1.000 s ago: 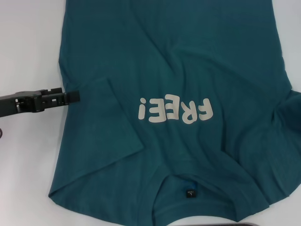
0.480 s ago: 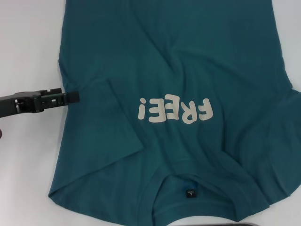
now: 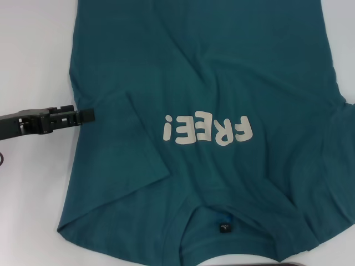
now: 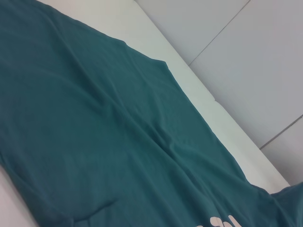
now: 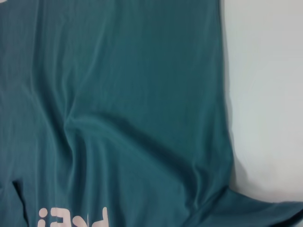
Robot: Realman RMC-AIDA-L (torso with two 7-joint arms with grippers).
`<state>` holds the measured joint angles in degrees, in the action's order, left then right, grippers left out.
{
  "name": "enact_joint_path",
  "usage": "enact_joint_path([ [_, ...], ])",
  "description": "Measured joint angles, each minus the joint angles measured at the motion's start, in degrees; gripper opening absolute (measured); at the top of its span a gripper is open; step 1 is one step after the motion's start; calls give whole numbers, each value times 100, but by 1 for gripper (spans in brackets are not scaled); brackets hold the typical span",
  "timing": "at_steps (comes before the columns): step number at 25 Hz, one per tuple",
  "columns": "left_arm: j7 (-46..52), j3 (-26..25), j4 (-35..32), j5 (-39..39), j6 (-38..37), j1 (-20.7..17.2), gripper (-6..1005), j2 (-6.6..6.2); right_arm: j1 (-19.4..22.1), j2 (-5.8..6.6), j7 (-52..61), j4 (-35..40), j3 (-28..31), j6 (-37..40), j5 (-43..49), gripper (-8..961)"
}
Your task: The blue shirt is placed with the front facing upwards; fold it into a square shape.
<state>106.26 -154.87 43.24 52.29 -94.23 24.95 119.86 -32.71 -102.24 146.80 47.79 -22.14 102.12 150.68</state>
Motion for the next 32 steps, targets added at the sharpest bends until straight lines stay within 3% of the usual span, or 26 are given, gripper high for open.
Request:
enact_joint_path([
  [6, 0, 1, 0, 0, 5, 1, 935, 3, -30, -30, -52, -10, -21, 396, -282, 20],
  [14, 0, -46, 0, 0, 15, 10, 935, -2, -133, -233, -259, -288, -312, 1145, -687, 21],
  [20, -22, -149, 3, 0, 19, 0, 936, -2, -307, -311, -294, -942, -419, 968, -940, 21],
  [27, -11, -152, 8, 0, 18, 1, 936, 3, -446, -595, -220, -1148, -517, 499, -917, 22],
  [32, -9, -176, 9, 63, 4, -3, 936, 3, -408, -616, -82, -1151, -454, 201, -1033, 23],
])
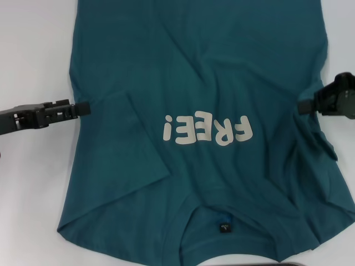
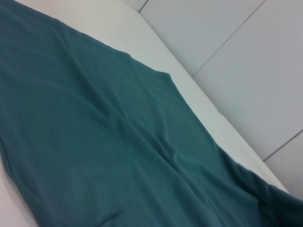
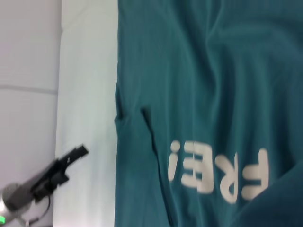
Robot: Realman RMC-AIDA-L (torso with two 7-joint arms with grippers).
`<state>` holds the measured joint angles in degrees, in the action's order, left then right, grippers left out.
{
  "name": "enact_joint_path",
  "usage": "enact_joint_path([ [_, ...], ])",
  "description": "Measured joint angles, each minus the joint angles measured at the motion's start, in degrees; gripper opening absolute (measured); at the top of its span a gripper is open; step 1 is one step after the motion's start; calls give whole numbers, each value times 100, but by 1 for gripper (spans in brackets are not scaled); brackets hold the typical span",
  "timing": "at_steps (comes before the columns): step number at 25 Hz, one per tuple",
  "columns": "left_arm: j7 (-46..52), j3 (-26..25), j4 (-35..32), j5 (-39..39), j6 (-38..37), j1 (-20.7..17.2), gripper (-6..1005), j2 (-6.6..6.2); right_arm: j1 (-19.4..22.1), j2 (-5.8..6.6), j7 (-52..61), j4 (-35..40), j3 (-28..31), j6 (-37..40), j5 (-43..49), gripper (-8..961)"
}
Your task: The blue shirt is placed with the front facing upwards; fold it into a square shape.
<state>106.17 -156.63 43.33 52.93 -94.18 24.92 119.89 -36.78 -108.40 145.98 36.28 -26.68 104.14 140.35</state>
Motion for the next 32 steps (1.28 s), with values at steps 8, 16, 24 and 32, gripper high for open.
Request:
enact_joint_path([
  [8, 10, -124, 0, 21, -11, -42, 935, -3, 40, -19, 97, -139, -19, -161, -146, 23],
  [16, 10, -129, -1, 29, 9, -65, 936, -25, -31, 7, 560, -85, -224, -357, -120, 24],
  [24, -11, -219, -1, 34, 19, -109, 936, -36, -391, 48, 903, 49, -787, -477, -120, 25],
  [32, -34, -401, -1, 34, 24, -231, 935, -62, -811, 76, 1253, 71, -1499, -686, -27, 132],
])
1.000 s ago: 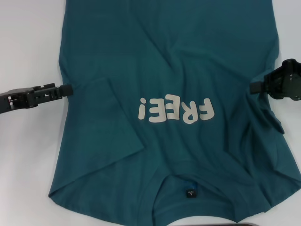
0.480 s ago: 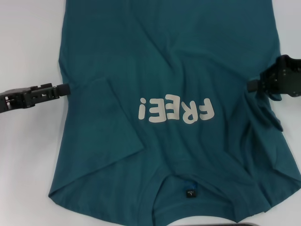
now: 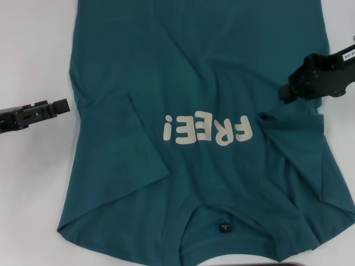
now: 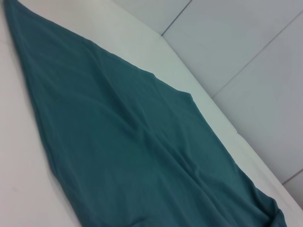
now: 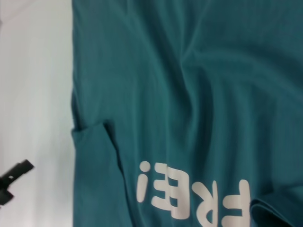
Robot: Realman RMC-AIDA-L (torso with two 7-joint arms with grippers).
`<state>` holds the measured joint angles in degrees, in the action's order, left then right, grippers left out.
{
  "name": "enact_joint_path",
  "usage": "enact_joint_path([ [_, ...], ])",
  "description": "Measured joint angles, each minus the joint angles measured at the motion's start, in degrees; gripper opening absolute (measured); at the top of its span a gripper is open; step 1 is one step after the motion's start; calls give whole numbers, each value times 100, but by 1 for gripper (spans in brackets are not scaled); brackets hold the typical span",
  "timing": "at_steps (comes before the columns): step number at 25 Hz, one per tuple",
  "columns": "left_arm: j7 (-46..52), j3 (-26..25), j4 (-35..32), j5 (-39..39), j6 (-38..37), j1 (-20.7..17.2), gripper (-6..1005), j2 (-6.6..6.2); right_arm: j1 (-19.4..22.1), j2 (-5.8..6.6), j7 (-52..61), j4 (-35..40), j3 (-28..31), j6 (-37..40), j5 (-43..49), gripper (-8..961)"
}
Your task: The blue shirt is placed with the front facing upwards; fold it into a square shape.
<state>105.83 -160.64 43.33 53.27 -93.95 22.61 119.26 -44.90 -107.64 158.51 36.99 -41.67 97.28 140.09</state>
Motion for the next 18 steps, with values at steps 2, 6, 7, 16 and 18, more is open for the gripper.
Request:
enact_joint_path([
  [2, -6, -11, -5, 0, 0, -15, 935, 0, -102, -14, 32, 12, -90, -33, 135, 133],
  [6, -9, -11, -21, -1, 8, -35, 936, 0, -223, -63, -88, 171, -252, -51, 440, 133],
  [7, -9, -11, -18, -1, 9, -36, 936, 0, -227, -64, -138, 261, -328, -49, 539, 167],
  [16, 25, -11, -1, 27, 9, -37, 936, 0, 10, 17, -655, 1232, -495, 223, 1409, 441],
  [18, 28, -11, -12, 34, 21, -33, 935, 0, 41, 15, -708, 1249, -509, 237, 1420, 467],
])
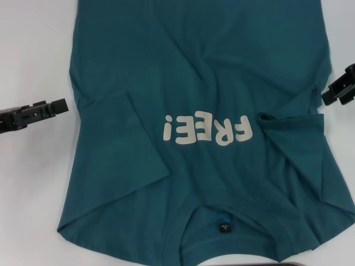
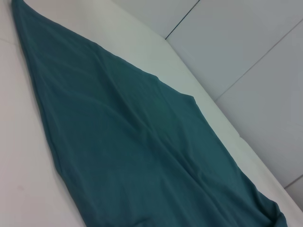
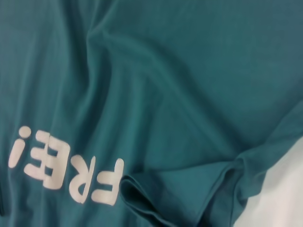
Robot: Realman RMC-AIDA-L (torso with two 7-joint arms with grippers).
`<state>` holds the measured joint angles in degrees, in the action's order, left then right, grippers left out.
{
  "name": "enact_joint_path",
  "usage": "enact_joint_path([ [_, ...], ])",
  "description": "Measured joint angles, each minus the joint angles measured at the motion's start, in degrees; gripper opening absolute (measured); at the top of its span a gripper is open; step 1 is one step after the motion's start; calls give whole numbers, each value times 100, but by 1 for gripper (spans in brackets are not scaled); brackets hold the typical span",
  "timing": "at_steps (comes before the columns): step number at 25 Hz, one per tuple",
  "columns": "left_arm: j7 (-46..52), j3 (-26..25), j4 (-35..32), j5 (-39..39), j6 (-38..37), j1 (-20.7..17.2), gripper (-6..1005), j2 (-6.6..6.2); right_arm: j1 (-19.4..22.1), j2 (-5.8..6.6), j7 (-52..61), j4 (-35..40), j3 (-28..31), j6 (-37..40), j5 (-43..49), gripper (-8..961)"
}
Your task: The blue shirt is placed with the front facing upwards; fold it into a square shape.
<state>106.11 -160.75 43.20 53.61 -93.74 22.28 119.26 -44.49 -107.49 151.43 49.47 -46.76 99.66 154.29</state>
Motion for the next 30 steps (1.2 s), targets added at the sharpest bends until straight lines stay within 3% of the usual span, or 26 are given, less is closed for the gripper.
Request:
enact_joint_path([
  [7, 28, 0, -19, 4, 38, 32, 936, 0, 78, -242, -214, -47, -121, -154, 126, 464],
  [22, 86, 0, -28, 9, 134, 79, 936, -8, 32, -500, -396, -105, -132, -398, 200, 462],
  [30, 86, 12, -39, 9, 183, 137, 936, -9, -7, -465, -357, -242, -129, -340, 218, 462],
])
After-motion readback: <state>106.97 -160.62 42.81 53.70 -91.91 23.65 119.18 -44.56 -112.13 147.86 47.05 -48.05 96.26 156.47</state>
